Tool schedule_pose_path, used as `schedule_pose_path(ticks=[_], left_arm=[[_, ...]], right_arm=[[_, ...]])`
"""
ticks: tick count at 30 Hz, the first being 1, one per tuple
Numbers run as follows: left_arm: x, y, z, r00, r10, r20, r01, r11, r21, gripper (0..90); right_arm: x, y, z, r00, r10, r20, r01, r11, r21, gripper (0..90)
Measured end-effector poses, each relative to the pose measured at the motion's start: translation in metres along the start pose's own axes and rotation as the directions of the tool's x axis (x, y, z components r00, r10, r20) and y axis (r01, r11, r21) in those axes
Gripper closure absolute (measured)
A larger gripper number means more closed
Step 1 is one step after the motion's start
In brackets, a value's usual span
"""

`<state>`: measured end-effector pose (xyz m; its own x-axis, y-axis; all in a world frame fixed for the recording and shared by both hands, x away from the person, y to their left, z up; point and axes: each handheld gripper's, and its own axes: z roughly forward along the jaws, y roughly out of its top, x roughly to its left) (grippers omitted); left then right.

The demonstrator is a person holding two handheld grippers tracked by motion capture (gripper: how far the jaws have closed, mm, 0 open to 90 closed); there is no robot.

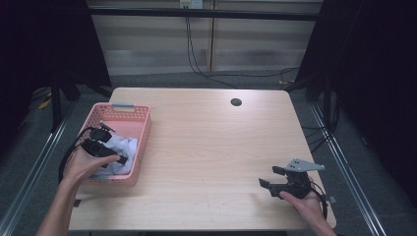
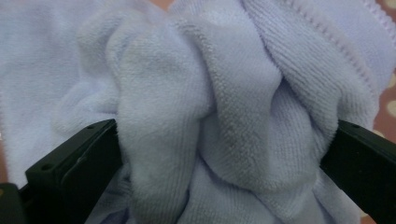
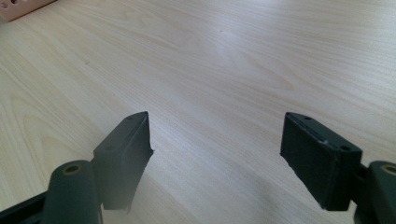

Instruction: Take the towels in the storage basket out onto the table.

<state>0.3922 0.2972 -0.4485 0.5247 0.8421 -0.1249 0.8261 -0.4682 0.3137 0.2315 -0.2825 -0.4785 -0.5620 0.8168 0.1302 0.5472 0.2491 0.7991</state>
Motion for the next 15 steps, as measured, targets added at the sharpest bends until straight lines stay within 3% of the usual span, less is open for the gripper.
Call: schedule_pose_path(ticks=[1,3,6,8,9,12,13,15], left_arm=[[0.002,0.001,0.005,0.9999,0.014,0.009,-0.015,0.999,0.042,0.0],[0.003,0.003,0.006,0.9999,0.001,0.017,-0.002,0.9988,0.05,0.0],[0.001,0.008,0.012,1.0,0.0,0.008,-0.001,0.9944,0.106,0.0],[0.002,0.01,0.016,0.9998,-0.012,0.018,0.009,0.9915,0.13,0.0],[0.006,0.013,0.02,0.9984,-0.034,0.045,0.026,0.9866,0.161,0.0],[0.006,0.014,0.024,0.9978,-0.046,0.047,0.037,0.9834,0.178,0.8],[0.002,0.015,0.025,0.9989,-0.031,0.037,0.023,0.9821,0.187,0.8],[0.001,0.015,0.023,0.9984,-0.025,0.05,0.016,0.9841,0.177,7.9]], right_arm=[[0.0,0.0,0.0,1.0,-0.003,0.002,0.003,1.0,0.0,24.1],[0.001,0.0,0.0,1.0,-0.002,0.001,0.002,1.0,0.004,24.1],[0.002,0.0,0.001,0.9999,-0.01,-0.003,0.01,1.0,0.013,24.5],[0.003,0.0,0.001,0.9998,-0.02,-0.003,0.02,1.0,0.015,24.6],[0.003,0.0,0.0,0.9996,-0.026,-0.006,0.026,1.0,0.015,24.7],[0.003,0.0,0.0,0.9998,-0.016,-0.011,0.017,1.0,0.015,25.3],[0.003,0.0,0.001,0.9997,-0.021,-0.011,0.022,1.0,0.018,25.3],[0.003,0.0,0.0,0.9995,-0.026,-0.018,0.026,0.999,0.018,25.5]])
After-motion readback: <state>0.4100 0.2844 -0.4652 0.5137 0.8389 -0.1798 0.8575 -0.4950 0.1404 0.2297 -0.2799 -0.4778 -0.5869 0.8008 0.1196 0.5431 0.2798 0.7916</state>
